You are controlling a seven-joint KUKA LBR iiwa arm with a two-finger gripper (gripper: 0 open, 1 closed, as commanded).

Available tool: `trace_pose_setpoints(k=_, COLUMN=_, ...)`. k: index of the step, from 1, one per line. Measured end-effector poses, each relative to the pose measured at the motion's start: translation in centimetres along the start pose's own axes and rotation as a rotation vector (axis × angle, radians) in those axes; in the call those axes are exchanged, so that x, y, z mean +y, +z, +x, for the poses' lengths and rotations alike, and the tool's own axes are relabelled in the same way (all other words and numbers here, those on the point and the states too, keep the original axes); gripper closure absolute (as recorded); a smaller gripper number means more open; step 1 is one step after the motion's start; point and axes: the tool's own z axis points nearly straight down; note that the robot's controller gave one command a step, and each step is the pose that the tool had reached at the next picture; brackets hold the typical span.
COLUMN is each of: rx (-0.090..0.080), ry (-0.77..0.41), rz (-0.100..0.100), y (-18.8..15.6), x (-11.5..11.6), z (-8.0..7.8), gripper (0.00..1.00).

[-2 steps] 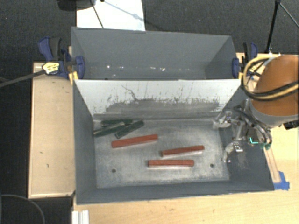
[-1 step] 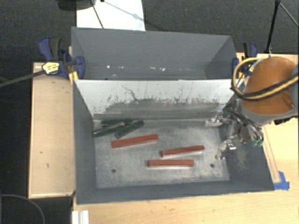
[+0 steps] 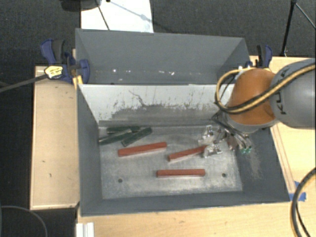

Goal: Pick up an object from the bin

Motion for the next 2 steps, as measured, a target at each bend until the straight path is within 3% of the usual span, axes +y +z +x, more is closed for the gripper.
trace_pose_setpoints(k=1, rx=0.0, ry=-0.001, rz=0.0, y=0.0, x=0.0, z=0.0, gripper=1.0)
trace_pose_setpoints(k=2, rx=0.007, ry=-0.007, rz=0.0, y=-16.8, x=0.0, z=1.0, gripper=1.0)
